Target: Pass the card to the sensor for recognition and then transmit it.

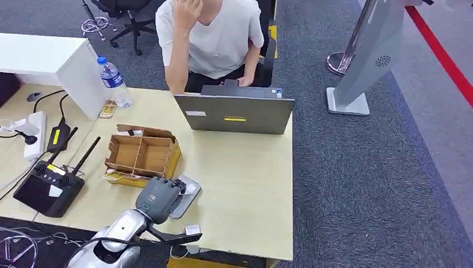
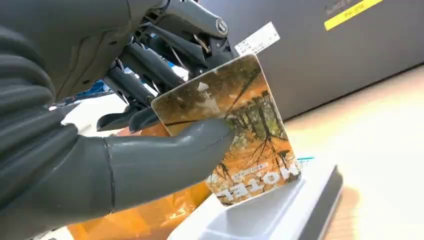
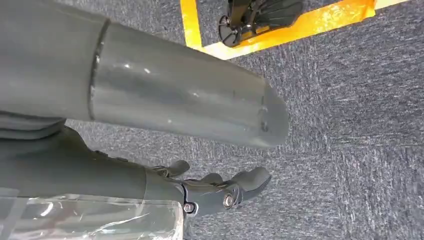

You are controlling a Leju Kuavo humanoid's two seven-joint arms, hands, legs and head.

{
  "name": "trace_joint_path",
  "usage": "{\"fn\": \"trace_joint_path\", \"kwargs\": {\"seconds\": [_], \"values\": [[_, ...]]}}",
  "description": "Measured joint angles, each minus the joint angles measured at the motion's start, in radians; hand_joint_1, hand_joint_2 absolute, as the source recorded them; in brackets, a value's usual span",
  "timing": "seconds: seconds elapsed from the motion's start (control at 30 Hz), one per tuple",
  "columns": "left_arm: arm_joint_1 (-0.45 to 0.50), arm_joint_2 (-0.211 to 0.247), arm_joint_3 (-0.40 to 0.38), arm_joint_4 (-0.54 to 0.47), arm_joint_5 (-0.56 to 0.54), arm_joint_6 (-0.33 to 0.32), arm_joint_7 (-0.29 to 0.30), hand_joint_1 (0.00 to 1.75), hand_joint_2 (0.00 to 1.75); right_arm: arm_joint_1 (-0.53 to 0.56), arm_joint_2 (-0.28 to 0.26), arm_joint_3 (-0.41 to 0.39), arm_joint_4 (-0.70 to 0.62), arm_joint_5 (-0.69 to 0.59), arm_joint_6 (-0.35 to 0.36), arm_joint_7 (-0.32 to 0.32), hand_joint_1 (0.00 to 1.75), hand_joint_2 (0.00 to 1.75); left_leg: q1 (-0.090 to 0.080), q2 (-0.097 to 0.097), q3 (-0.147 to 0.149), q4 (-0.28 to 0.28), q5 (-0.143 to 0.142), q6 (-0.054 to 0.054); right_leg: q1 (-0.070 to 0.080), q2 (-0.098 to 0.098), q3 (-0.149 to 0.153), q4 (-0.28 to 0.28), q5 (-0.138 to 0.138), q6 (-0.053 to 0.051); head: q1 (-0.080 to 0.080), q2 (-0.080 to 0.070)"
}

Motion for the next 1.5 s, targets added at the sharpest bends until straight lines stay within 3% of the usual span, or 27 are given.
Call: {"fn": "trace_joint_path", "kwargs": {"seconds": [0.2,0.37,0.57,0.67,0.87,1.0,1.2,1.4,1.43,1.5], "values": [[-0.014,0.021,-0.017,0.023,0.045,-0.043,-0.024,1.75,1.75,0.0,0.0,-0.003,0.0,0.006,0.003,0.0,0.0,0.0,0.0,0.0,0.0,0.0,0.0,0.0,0.0,0.0,0.0,0.0,0.0,0.0,0.0,0.0],[-0.028,0.017,-0.019,0.021,0.054,0.089,-0.028,1.75,1.75,0.0,0.0,-0.011,0.0,0.019,0.002,0.0,0.0,0.0,0.0,0.0,0.0,0.0,0.0,0.0,0.0,0.0,0.0,0.0,0.0,0.0,0.0,0.0],[-0.093,-0.023,-0.008,-0.094,0.03,0.244,-0.018,1.75,1.75,0.0,0.001,-0.027,0.0,0.044,0.002,0.0,0.0,0.0,0.0,-0.001,0.0,0.0,0.001,0.001,0.0,-0.001,0.0,0.0,0.002,0.002,0.0,0.0],[-0.155,-0.041,0.036,-0.145,0.019,0.311,-0.009,1.75,1.75,-0.001,0.002,-0.027,0.0,0.069,0.002,0.0,0.0,0.0,0.0,-0.001,0.0,0.0,0.001,0.001,0.0,-0.001,0.0,0.0,0.002,0.002,0.0,0.0],[-0.345,-0.069,0.135,-0.14,0.011,0.281,0.01,1.75,1.75,-0.008,0.003,-0.027,0.0,0.107,0.005,0.017,0.0,0.0,0.0,-0.002,-0.001,0.0,0.004,0.001,0.0,-0.001,0.0,0.0,0.004,0.001,0.001,0.0],[-0.516,-0.085,0.174,-0.016,-0.029,0.249,0.037,1.75,1.75,-0.027,0.004,-0.026,0.0,0.142,0.011,0.038,0.0,0.0,0.0,-0.002,-0.001,0.0,0.007,0.0,0.0,-0.001,-0.001,0.0,0.006,0.0,0.0,0.0],[-0.785,-0.104,0.213,0.344,-0.074,0.279,0.069,1.75,1.75,-0.059,0.007,-0.021,0.0,0.183,0.016,0.062,0.0,0.0,0.0,0.0,-0.002,0.0,0.01,0.0,0.0,0.0,-0.003,0.0,0.01,0.0,0.0,0.0],[-0.901,-0.121,0.23,0.588,-0.076,0.302,0.077,1.75,1.75,-0.07,0.01,-0.021,0.0,0.198,0.021,0.069,0.0,0.0,0.0,-0.001,-0.003,0.0,0.011,0.0,0.0,0.0,-0.003,0.0,0.01,0.0,0.0,0.0],[-0.91,-0.124,0.232,0.614,-0.074,0.304,0.077,0.0,1.75,-0.071,0.01,-0.021,0.0,0.198,0.021,0.07,0.0,0.0,0.0,-0.001,-0.004,0.0,0.011,0.0,0.0,0.0,-0.003,0.0,0.01,0.0,0.0,0.0],[-0.92,-0.128,0.234,0.65,-0.069,0.307,0.075,0.0,1.75,-0.071,0.011,-0.021,0.0,0.199,0.021,0.072,0.0,0.0,0.0,-0.001,-0.004,0.0,0.011,0.0,0.0,0.0,-0.004,0.0,0.01,0.0,0.0,0.0]]}}
